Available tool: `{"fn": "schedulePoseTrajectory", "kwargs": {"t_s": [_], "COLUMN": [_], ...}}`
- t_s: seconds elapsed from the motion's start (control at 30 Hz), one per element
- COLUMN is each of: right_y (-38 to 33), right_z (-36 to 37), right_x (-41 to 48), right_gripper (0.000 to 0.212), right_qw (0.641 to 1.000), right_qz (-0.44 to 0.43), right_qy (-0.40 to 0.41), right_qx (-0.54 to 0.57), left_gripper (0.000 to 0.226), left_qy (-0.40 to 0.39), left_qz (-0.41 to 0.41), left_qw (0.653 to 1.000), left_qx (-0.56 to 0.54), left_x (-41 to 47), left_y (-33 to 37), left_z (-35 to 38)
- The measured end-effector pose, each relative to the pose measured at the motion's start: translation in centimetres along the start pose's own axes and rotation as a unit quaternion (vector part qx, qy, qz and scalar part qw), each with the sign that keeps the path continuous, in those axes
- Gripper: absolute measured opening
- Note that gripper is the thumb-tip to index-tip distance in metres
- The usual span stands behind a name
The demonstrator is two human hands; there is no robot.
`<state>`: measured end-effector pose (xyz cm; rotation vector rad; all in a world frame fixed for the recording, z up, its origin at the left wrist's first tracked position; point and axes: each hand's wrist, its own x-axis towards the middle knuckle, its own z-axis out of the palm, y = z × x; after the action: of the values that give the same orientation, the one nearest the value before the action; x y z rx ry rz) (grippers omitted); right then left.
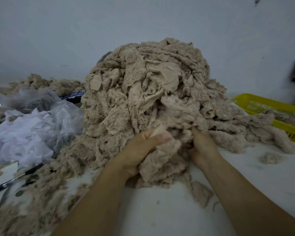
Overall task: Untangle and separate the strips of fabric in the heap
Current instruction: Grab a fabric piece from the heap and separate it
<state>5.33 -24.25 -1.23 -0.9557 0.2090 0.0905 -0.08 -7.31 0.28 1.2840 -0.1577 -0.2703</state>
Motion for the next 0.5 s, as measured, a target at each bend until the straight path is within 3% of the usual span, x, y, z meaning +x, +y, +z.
{"fn": "schedulePoseTrajectory", "kwargs": {"t_s": [0.1, 0.17, 0.27, 0.33, 0.43, 0.5], "right_y": [-0.8, -0.2, 1.6, 2.1, 2.3, 2.5], "right_z": [-1.4, -1.0, 0.3, 0.9, 1.1, 0.8], "right_x": [0.7, 0.1, -1.5, -2.3, -3.4, -3.3], "right_gripper": [0.026, 0.044, 0.062, 0.07, 0.031, 0.018], "right_qw": [0.999, 0.991, 0.95, 0.921, 0.849, 0.789], "right_qz": [-0.006, 0.006, 0.012, -0.026, -0.063, -0.095], "right_qy": [0.026, -0.051, -0.19, -0.236, -0.317, -0.327], "right_qx": [-0.033, -0.125, -0.247, -0.308, -0.418, -0.512], "left_gripper": [0.018, 0.028, 0.019, 0.022, 0.031, 0.028], "left_qy": [0.064, 0.098, 0.105, 0.1, 0.111, 0.141], "left_qz": [0.029, 0.045, 0.07, 0.073, 0.062, 0.076], "left_qw": [0.992, 0.983, 0.975, 0.971, 0.961, 0.923], "left_qx": [-0.101, -0.148, -0.184, -0.204, -0.244, -0.349], "left_x": [0.4, 0.9, 1.3, 1.4, 1.5, 1.6], "left_y": [0.4, 0.4, 0.1, -0.1, 0.1, 0.5], "left_z": [-0.6, -1.0, -1.3, -1.5, -1.9, -2.5]}}
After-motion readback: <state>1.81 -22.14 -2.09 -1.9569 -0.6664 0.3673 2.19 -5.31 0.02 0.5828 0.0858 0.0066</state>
